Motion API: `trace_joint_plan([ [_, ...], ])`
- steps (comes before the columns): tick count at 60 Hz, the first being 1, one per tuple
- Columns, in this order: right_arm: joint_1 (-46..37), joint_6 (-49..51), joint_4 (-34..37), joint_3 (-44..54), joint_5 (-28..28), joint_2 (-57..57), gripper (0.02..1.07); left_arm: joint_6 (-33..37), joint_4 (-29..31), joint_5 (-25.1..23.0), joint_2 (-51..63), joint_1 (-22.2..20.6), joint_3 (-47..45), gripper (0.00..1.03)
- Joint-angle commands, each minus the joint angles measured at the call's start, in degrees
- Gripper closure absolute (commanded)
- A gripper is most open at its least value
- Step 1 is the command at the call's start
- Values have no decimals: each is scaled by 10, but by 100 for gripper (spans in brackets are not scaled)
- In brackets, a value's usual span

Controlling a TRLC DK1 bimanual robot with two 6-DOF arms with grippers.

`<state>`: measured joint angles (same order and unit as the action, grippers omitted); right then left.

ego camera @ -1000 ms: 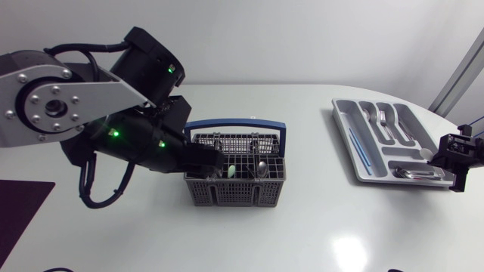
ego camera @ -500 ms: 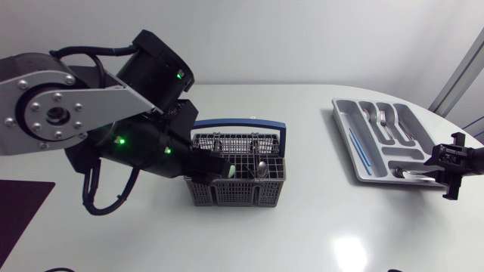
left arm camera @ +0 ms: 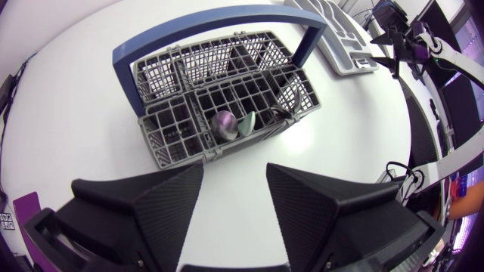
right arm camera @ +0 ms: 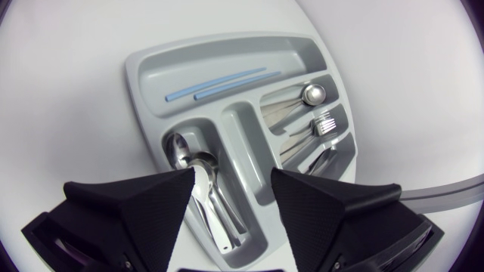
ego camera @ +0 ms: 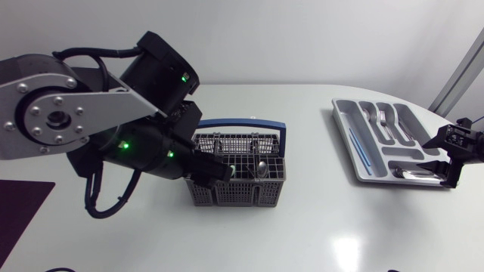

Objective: Unload the cutlery basket into the drawer organizer.

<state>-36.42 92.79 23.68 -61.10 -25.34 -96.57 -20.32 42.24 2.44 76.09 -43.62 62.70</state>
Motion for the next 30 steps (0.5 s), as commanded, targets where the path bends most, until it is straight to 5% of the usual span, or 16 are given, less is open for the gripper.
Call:
trace_joint_plan([
  [1,15,-38,30,10,-7,21,16,14,7,6,14,-6,16,42],
  [30,118,-140,183,82,-61,138,12,43,3,32,53,-17,42,38],
])
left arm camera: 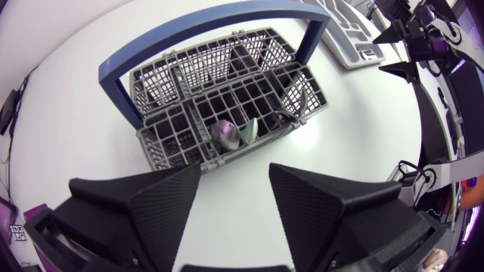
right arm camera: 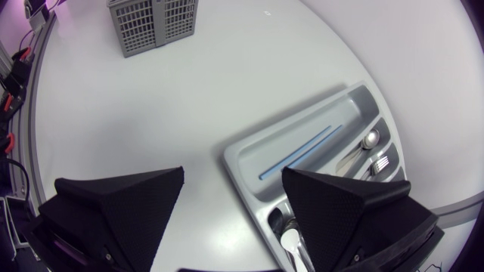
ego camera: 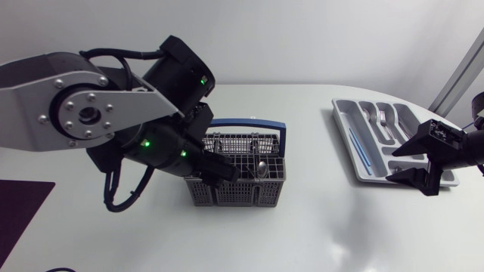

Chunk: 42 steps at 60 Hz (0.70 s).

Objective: Unload the cutlery basket into the drawer organizer.

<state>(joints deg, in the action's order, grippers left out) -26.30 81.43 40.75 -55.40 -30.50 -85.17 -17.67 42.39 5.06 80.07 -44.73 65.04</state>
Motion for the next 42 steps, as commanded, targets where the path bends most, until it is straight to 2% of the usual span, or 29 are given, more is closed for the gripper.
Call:
trace_joint_plan([
  [1,20,-29,14,27,-11,28,12,19,1,7,15,-6,19,38],
  [16,93,-100,31,70,-32,108,12,35,-19,10,37,2,24,38],
  [26,137,-144,31,96,-33,157,12,27,-22,40,40,8,32,38],
  [42,237,-230,14,131,-18,220,12,1,-12,53,42,-11,37,38],
])
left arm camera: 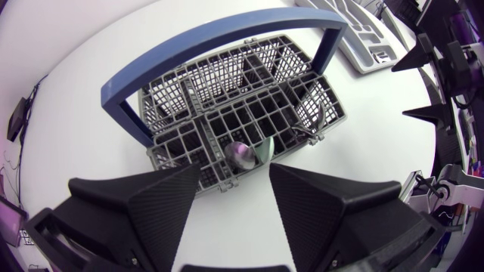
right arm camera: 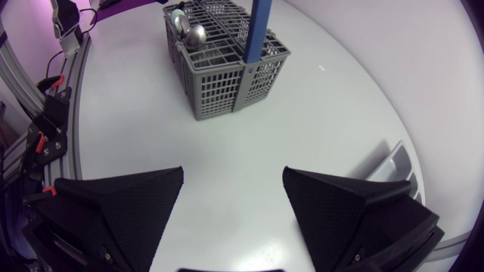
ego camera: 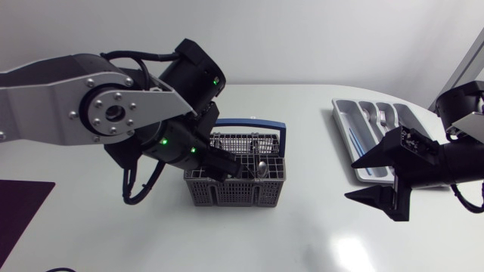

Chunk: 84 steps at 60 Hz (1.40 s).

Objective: Unload the cutlery basket into the drawer organizer.

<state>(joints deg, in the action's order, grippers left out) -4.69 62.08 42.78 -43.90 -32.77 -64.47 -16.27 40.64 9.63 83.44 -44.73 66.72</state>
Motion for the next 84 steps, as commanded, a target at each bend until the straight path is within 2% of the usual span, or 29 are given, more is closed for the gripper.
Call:
trace_joint_plan([
  [1,25,-40,-7,17,6,14,12,-12,6,7,8,-11,20,38],
  [12,68,-78,-31,35,19,27,12,-11,2,7,9,-31,25,39],
  [17,84,-90,-38,38,25,29,12,-11,-3,7,12,-32,27,45],
  [49,126,-126,-80,70,44,32,12,-3,-16,-11,56,-46,50,46],
  [54,126,-126,-83,72,44,32,12,-3,-23,-10,59,-48,51,54],
  [58,126,-125,-84,73,44,32,12,-3,-24,-11,59,-48,51,56],
  [84,148,-141,-88,79,44,44,12,-8,-25,-10,87,-40,58,57],
])
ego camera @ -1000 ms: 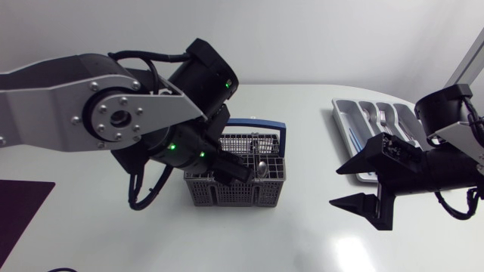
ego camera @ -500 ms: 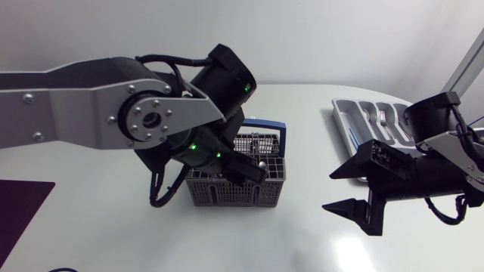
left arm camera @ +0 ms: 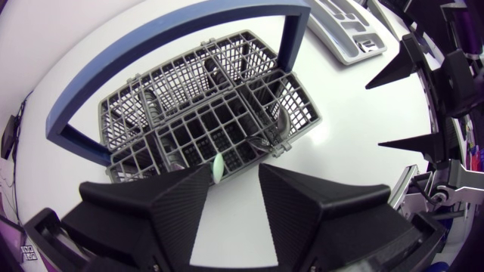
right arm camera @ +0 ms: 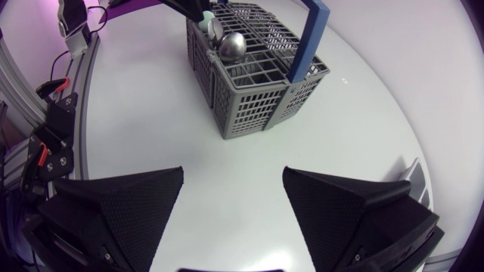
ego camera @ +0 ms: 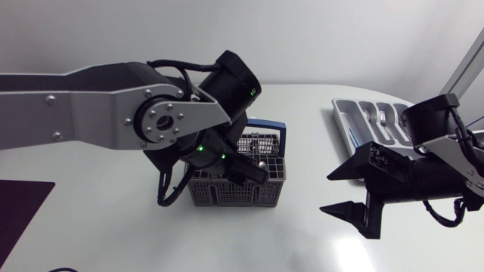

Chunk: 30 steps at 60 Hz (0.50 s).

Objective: Unload the cutlery basket into the drawer organizer.

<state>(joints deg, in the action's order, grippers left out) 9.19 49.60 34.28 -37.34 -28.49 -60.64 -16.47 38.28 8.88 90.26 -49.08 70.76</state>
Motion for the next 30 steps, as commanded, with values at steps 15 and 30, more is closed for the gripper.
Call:
trace_joint_plan([
  [15,34,-34,-2,17,3,20,12,-9,-1,1,37,14,23,61],
  [30,59,-50,-9,28,13,25,12,-16,0,7,37,8,23,73],
])
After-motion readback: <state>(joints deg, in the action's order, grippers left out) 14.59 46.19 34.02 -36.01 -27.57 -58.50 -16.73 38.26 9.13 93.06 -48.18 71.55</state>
